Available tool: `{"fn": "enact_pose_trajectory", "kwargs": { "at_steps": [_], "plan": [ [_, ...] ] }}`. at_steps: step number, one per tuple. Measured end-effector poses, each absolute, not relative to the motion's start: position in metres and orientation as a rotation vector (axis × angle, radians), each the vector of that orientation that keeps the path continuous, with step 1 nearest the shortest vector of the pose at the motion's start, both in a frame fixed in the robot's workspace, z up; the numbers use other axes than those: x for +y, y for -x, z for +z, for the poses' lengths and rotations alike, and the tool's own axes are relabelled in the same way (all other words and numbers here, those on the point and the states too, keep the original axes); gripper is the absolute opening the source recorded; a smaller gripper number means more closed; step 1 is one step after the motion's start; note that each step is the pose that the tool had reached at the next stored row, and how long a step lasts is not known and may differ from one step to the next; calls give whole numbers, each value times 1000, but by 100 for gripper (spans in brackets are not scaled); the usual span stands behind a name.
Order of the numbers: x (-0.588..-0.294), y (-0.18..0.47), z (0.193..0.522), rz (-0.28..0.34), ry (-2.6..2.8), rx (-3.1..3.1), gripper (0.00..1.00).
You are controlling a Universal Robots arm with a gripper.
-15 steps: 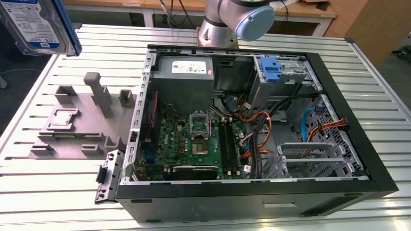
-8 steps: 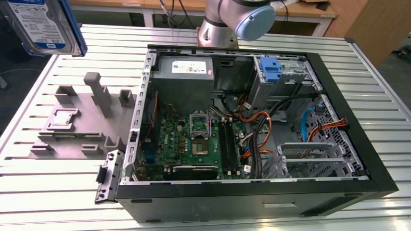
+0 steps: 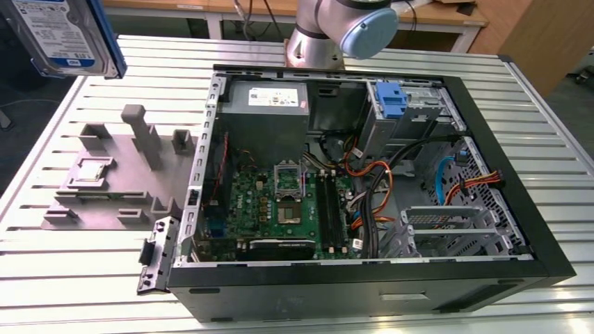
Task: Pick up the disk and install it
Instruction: 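Pick up the disk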
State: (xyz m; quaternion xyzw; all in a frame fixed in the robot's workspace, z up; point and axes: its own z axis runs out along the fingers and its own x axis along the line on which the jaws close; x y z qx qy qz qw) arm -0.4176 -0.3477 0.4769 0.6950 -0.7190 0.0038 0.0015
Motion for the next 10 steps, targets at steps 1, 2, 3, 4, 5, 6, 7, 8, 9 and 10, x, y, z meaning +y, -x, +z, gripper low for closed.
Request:
{"fn": "enact_pose_trajectory", "kwargs": {
  "at_steps": [1, 2, 3, 4, 5, 6, 7, 8, 9, 10],
  "plan": [
    [-348, 418, 479, 12, -2181, -2257, 37],
    [-348, 418, 481, 12, -2181, -2257, 37],
    [-348, 418, 483, 12, -2181, -2257, 37],
    [-348, 418, 484, 12, -2181, -2257, 37],
    [-348, 418, 486, 12, -2181, -2257, 37],
    [-348, 418, 487, 12, -2181, -2257, 37],
    [-348, 418, 489, 12, -2181, -2257, 37],
    [-348, 418, 490, 12, -2181, -2257, 37],
    [-348, 418, 490, 12, -2181, -2257, 37],
    [-348, 417, 490, 12, -2181, -2257, 37]
  ]
}}
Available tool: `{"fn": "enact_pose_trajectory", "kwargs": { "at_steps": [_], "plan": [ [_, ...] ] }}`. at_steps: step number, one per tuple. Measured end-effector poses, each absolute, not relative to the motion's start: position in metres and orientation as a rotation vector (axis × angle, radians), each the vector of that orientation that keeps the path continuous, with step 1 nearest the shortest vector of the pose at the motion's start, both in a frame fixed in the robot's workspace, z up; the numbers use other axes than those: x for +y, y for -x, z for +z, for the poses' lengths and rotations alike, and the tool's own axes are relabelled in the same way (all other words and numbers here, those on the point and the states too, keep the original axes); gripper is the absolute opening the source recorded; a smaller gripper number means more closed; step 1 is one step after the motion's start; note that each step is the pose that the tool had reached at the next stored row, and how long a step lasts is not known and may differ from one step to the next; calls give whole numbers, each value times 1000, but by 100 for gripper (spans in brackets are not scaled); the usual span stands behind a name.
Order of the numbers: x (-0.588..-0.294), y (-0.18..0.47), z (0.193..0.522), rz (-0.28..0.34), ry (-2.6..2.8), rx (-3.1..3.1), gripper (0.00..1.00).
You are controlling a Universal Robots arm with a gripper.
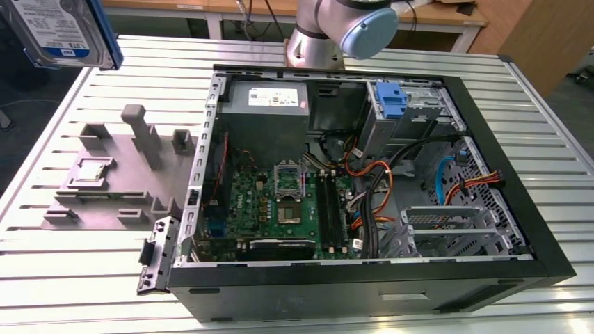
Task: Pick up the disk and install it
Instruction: 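Pick up the disk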
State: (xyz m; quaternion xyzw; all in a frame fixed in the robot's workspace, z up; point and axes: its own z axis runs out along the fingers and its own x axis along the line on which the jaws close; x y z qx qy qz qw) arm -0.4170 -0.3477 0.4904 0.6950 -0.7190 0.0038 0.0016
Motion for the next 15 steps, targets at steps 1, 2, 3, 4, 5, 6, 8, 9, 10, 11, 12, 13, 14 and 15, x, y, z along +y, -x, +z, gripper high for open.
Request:
{"fn": "enact_pose_trajectory", "kwargs": {
  "at_steps": [1, 2, 3, 4, 5, 6, 8, 9, 10, 11, 12, 13, 14, 15],
  "plan": [
    [-348, 416, 490, 12, -2181, -2256, 37],
    [-348, 415, 490, 12, -2181, -2256, 37],
    [-348, 413, 490, 12, -2181, -2257, 37],
    [-348, 411, 490, 12, -2181, -2256, 37],
    [-348, 409, 490, 12, -2181, -2256, 37],
    [-348, 406, 490, 12, -2181, -2256, 37],
    [-348, 402, 490, 12, -2181, -2256, 37],
    [-348, 401, 490, 12, -2181, -2256, 37],
    [-348, 399, 490, 12, -2181, -2256, 37],
    [-348, 397, 490, 12, -2181, -2256, 37],
    [-348, 396, 490, 12, -2181, -2256, 37],
    [-348, 395, 490, 12, -2181, -2256, 37],
    [-349, 395, 490, 12, -2181, -2256, 37],
    [-350, 395, 490, 12, -2181, -2256, 37]
  ]
}}
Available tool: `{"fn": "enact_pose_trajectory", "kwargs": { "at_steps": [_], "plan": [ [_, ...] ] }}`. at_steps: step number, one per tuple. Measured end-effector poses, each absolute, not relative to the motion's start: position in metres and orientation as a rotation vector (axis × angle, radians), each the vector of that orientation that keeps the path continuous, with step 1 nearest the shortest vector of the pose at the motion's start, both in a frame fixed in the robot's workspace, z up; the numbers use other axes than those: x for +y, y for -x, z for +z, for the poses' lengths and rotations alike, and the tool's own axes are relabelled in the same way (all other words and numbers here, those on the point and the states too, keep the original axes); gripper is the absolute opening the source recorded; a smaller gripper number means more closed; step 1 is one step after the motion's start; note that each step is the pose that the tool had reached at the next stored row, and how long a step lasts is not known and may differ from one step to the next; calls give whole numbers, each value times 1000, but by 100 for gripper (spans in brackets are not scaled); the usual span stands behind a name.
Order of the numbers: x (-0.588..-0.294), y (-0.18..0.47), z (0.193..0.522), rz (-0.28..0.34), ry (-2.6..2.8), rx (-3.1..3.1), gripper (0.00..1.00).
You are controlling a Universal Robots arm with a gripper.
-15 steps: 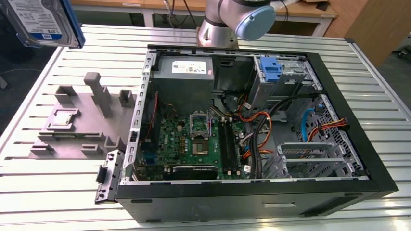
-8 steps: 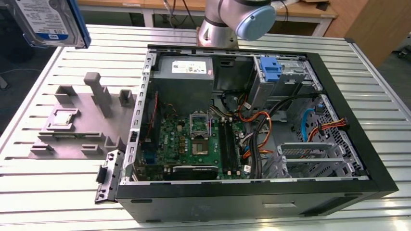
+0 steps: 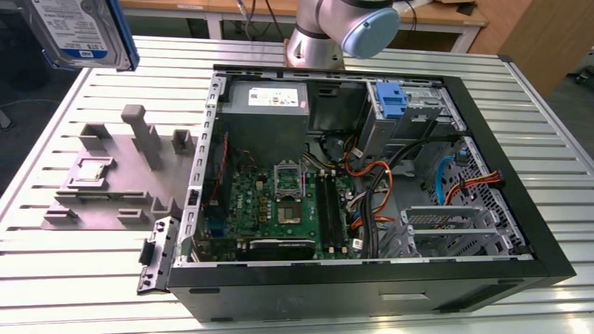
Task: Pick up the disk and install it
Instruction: 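Pick up the disk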
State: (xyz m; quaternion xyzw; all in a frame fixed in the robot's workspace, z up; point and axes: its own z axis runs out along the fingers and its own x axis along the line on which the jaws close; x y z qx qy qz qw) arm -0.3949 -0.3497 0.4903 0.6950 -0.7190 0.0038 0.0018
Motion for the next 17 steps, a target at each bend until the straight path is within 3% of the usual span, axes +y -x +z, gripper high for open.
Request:
{"fn": "enact_pose_trajectory", "kwargs": {
  "at_steps": [17],
  "plan": [
    [-368, 375, 490, 12, -2181, -2256, 37]
  ]
}}
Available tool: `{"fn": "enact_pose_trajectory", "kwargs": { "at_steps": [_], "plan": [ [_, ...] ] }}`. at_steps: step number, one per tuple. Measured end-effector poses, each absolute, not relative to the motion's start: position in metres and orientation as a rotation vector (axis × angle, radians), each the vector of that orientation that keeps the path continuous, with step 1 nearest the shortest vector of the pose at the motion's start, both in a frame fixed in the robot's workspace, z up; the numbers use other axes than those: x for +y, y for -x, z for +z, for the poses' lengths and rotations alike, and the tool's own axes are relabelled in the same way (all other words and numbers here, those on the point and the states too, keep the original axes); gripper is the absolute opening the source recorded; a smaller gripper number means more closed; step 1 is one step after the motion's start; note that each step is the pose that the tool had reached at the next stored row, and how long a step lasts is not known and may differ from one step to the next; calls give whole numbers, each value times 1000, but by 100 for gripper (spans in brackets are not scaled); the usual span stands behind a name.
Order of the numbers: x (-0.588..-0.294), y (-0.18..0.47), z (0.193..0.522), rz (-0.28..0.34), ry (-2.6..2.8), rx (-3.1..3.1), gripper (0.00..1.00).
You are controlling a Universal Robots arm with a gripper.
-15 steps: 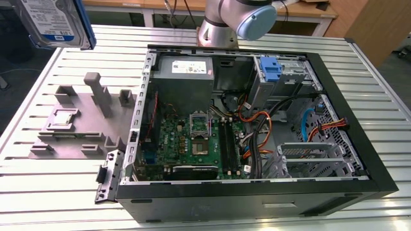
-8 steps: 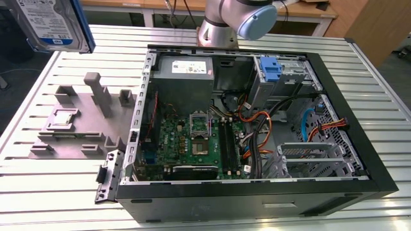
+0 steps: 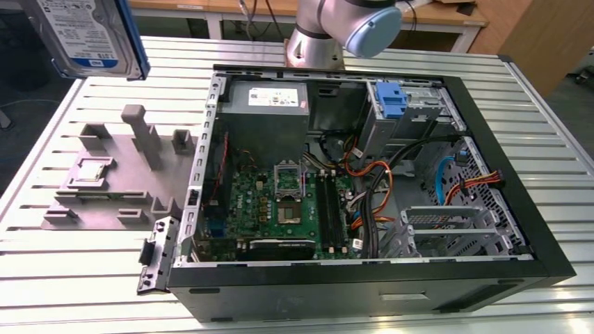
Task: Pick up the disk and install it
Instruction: 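Pick up the disk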
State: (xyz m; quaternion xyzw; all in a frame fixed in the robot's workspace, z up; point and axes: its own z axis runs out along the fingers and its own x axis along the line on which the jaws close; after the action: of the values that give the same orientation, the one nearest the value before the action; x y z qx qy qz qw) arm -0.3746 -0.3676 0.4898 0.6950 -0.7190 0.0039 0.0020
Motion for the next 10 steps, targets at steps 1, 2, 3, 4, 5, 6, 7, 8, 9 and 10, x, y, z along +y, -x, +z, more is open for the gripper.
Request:
{"fn": "enact_pose_trajectory", "kwargs": {
  "at_steps": [1, 2, 3, 4, 5, 6, 7, 8, 9, 10],
  "plan": [
    [-368, 372, 490, 12, -2181, -2256, 37],
    [-368, 370, 490, 12, -2181, -2256, 37],
    [-368, 369, 490, 12, -2181, -2256, 37],
    [-369, 366, 490, 12, -2181, -2256, 37],
    [-369, 364, 490, 12, -2181, -2256, 37],
    [-369, 362, 490, 12, -2181, -2256, 37],
    [-370, 360, 490, 12, -2181, -2256, 37],
    [-370, 359, 490, 12, -2181, -2256, 37],
    [-370, 357, 490, 12, -2181, -2256, 37],
    [-370, 356, 490, 12, -2181, -2256, 37]
  ]
}}
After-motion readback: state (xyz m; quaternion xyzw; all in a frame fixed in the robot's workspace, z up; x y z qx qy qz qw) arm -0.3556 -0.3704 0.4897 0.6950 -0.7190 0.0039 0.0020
